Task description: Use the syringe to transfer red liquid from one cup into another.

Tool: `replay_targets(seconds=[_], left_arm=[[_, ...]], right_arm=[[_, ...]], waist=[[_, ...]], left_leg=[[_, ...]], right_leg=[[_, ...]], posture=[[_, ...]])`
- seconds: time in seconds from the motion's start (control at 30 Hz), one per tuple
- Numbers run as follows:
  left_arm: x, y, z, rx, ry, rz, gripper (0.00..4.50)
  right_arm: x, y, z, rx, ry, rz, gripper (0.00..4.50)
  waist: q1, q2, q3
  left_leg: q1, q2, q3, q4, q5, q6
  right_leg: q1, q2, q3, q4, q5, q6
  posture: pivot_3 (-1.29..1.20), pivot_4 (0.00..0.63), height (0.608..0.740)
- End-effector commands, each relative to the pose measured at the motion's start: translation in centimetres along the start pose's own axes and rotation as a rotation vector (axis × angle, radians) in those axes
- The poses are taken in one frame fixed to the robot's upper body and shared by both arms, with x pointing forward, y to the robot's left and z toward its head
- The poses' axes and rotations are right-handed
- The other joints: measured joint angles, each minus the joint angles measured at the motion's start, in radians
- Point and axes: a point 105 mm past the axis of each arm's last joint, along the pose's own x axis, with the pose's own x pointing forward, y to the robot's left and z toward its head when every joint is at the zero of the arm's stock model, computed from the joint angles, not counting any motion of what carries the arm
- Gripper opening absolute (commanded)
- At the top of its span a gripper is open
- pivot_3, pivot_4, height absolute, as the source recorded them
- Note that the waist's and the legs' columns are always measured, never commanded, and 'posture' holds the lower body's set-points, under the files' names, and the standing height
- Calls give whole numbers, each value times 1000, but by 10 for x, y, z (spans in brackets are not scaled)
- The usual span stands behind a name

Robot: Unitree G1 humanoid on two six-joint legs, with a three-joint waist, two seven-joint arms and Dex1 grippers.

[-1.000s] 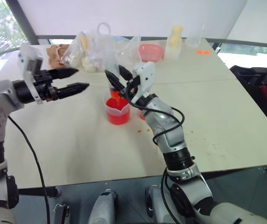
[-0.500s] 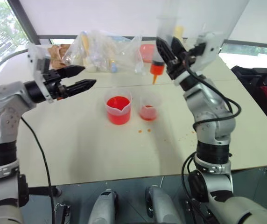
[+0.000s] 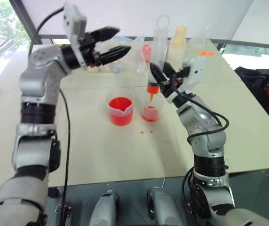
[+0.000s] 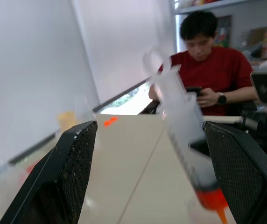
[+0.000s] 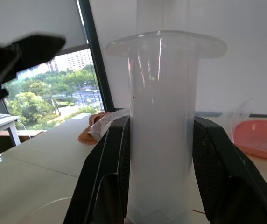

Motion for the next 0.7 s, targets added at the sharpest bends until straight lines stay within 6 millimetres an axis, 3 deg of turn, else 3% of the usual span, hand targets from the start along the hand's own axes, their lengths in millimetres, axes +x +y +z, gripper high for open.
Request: replay_targets(seconds=[0.03,0.2,0.37,0.7], left_arm=[[18,4,20,89,-43,-51,3788],[44,9,26,139,-76,-53,3788],[62,10,17,203,-37,-32,3788],[78,13,-1,287,46,28,3788]], right_arm=[[0,3,12,-59,-61,11,1303],[-2,4,6,-93,-55,8,1303],[-3,10,2,-126,-54,26,1303],[-5,18,3,-137,-69,36,1303]], waist=[[-2,0,0],[-8,0,0],[-10,0,0],[-6,0,0]], left_leg=[[0,0,0,0,0,0],[0,0,-1,0,0,0],[0,0,0,0,0,0],[0,0,-1,0,0,0]], right_leg=[[0,0,0,0,0,0],[0,1,0,0,0,0],[0,1,0,0,0,0],[0,1,0,0,0,0]], posture=[[0,150,740],[0,150,740],[0,150,740],[0,150,740]])
